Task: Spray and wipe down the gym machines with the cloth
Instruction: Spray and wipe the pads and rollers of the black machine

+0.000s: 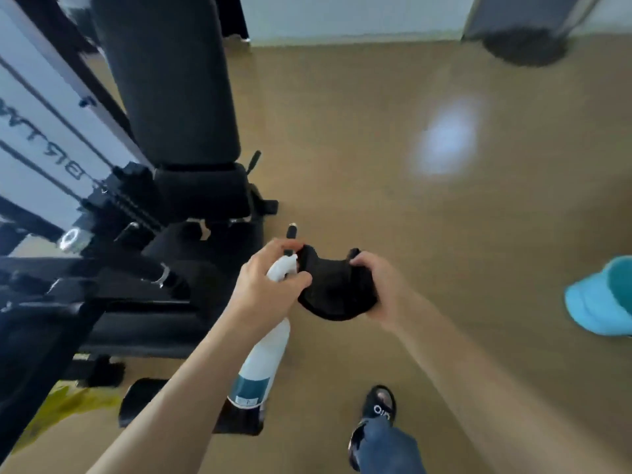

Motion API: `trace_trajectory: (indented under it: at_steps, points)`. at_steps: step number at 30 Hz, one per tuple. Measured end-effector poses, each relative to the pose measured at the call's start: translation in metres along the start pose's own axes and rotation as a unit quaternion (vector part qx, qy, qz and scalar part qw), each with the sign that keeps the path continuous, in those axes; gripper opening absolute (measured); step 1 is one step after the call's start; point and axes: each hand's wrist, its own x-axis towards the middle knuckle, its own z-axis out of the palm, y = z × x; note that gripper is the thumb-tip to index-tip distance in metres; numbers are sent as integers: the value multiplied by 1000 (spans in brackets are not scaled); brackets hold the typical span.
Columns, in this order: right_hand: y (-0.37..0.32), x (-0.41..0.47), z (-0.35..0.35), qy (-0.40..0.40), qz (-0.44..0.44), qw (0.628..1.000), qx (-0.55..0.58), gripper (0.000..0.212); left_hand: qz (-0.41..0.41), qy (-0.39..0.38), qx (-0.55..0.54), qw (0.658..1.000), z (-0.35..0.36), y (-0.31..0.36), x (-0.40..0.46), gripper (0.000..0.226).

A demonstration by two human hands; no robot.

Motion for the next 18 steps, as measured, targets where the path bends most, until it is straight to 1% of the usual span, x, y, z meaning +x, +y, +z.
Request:
trace_trajectory:
  at_steps: [1,2,3,4,5,6,7,9,11,14,16,17,18]
  points:
    - [-18,-10,-19,-10,-11,1000,21,32,17,-14,8,1000,16,23,8,39]
    - [-34,-17,-40,-17,-17,999,31,30,30,-29,18,999,35,46,17,39]
    - [-49,-24,-61,-16,-20,999,28,18,43,-44,25,998,54,70,25,38]
    - [-63,-32,-82,-1,-25,999,25,13,53,-61,31,996,73,93,32,37]
    - [-76,-38,-106,19,-28,999,34,26,62,-77,35,995,93,116,38,36]
    - [-87,-42,-131,37,-38,997,52,34,68,-90,39,993,114,137,45,35]
    - [-99,-47,-157,58,-55,994,73,35,75,-101,40,991,134,158,51,34]
    - [-119,-63,-201,82,-83,984,133,25,97,-125,44,986,171,195,60,33]
    - [-133,-76,-248,95,-115,965,213,3,122,-156,55,979,209,227,68,33]
    - [-150,-99,-303,125,-160,924,325,22,142,-196,73,968,262,267,77,32]
    - [-162,-118,-332,104,-189,900,378,43,151,-219,73,961,295,288,83,31]
    - [-167,-127,-344,105,-216,887,395,49,155,-228,72,958,310,297,87,30]
    - [-173,-136,-357,116,-234,874,410,49,157,-235,73,956,327,306,92,29]
